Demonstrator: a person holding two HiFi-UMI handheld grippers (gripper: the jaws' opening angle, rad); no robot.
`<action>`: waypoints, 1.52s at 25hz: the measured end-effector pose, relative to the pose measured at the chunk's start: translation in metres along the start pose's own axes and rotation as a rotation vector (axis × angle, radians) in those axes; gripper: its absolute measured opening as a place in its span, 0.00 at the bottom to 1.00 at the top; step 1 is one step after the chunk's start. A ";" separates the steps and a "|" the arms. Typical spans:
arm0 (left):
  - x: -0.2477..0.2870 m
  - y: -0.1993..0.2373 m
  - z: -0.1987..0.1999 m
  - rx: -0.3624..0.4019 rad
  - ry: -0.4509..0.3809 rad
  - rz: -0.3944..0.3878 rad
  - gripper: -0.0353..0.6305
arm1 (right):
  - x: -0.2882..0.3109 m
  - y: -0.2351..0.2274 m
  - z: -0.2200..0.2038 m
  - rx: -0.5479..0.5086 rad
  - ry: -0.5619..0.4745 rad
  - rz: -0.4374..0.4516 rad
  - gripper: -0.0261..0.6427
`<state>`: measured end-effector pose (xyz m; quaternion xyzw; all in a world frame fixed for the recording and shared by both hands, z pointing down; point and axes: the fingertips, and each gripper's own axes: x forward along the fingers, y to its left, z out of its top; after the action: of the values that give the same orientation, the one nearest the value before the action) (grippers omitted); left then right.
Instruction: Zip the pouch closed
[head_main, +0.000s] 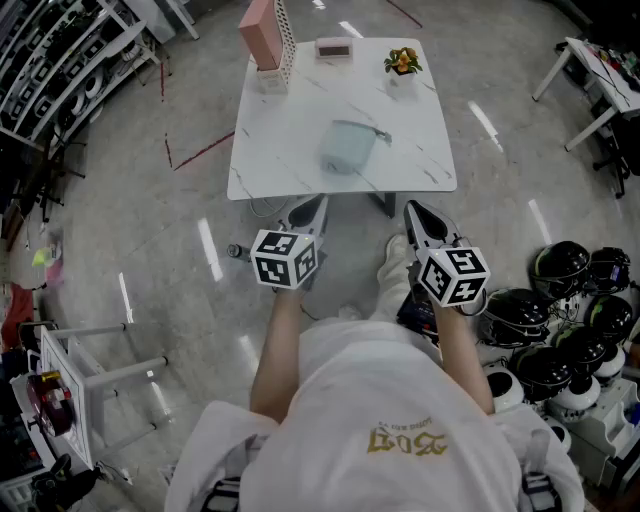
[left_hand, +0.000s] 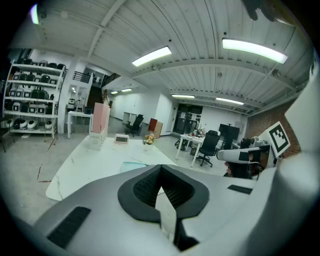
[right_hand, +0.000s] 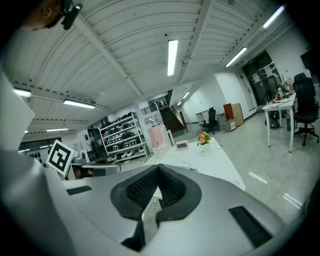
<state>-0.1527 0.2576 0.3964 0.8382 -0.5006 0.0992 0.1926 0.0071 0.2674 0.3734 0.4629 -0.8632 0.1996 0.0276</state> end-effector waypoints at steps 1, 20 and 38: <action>-0.001 0.003 0.000 -0.011 -0.005 0.003 0.08 | 0.001 0.002 -0.001 -0.005 0.006 0.003 0.06; -0.014 0.004 0.029 -0.281 -0.215 -0.130 0.36 | -0.005 0.017 -0.003 0.134 0.010 0.044 0.24; 0.138 0.058 0.043 -0.292 -0.071 -0.019 0.31 | 0.116 -0.100 0.006 0.217 0.149 0.071 0.23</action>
<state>-0.1385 0.1042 0.4199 0.8089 -0.5083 -0.0063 0.2954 0.0231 0.1241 0.4265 0.4161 -0.8480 0.3264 0.0345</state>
